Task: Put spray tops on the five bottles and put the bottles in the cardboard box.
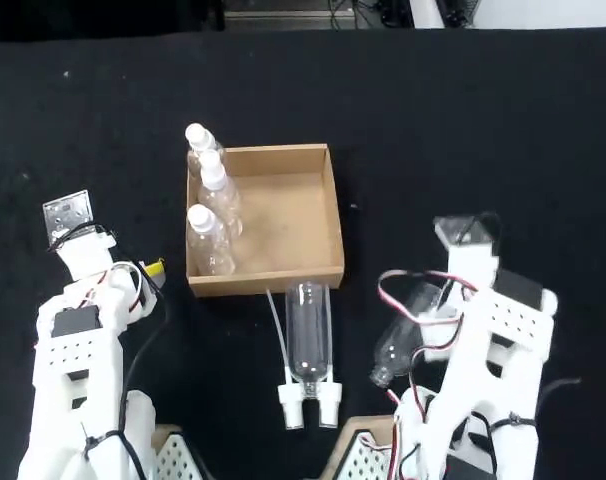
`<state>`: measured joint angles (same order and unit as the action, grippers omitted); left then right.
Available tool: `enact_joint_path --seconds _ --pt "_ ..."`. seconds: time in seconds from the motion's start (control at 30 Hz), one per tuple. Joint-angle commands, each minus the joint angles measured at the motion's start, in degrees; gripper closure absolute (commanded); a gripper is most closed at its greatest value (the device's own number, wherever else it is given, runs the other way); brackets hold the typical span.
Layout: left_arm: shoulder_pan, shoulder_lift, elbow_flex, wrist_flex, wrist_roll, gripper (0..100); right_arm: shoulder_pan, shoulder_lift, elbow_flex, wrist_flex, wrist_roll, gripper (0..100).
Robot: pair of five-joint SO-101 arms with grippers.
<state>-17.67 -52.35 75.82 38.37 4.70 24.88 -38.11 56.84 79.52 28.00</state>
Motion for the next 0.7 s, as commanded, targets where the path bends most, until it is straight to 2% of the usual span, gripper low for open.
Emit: enact_joint_path --seconds 0.0,0.07,0.23,0.3,0.33,0.43,0.67 --pt "-0.66 -0.35 -0.66 -1.14 0.00 74 -1.93 -2.24 -8.40 2.55 7.74 71.9" --pt "-0.66 -0.35 -0.66 -1.14 0.00 74 -2.02 -2.15 -11.21 3.16 23.30 71.9" --pt "-0.66 -0.35 -0.66 -1.14 0.00 74 0.53 -1.89 -12.18 4.04 68.48 71.9" --pt "-0.66 -0.35 -0.66 -1.14 0.00 74 2.64 -2.33 -11.56 4.57 83.52 71.9" --pt "-0.66 -0.35 -0.66 -1.14 0.00 74 3.87 -2.33 -11.65 5.27 88.53 71.9" --pt "-1.71 -0.35 -0.66 -1.14 0.00 74 6.77 -2.33 -11.56 7.21 96.44 71.9" --pt "-2.51 -0.35 -0.92 -1.23 0.00 74 10.64 -2.33 -8.57 7.47 107.08 71.9"
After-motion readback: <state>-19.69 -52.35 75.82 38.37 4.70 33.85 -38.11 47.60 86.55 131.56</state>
